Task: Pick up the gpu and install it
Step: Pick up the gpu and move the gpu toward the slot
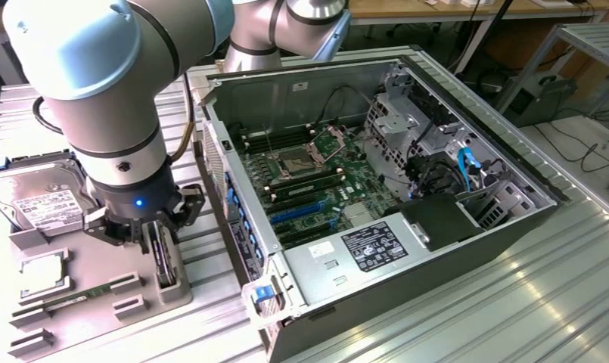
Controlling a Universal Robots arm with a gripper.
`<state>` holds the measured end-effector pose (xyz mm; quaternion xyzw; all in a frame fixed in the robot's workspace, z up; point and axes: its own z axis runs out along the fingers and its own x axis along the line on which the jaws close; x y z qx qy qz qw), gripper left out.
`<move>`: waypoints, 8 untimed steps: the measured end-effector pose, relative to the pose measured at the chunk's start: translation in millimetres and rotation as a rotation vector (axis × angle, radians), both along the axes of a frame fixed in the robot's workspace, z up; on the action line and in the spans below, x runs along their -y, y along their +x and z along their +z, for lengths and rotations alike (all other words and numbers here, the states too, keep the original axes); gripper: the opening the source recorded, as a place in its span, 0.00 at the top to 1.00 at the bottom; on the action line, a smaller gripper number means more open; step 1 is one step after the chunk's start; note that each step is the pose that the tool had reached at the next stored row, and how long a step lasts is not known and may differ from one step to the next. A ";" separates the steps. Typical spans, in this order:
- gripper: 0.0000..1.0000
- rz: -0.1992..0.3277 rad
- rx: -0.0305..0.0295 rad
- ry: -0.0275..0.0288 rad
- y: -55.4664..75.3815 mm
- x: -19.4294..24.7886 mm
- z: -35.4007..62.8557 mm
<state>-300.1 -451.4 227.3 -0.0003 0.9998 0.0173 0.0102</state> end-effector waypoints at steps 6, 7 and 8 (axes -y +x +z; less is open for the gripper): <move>0.55 0.000 0.0001 -0.0007 0.1 -1.3 0.0; 0.55 0.000 0.0000 -0.0007 0.1 -1.4 0.0; 0.55 0.000 0.0001 -0.0007 0.1 -1.4 0.0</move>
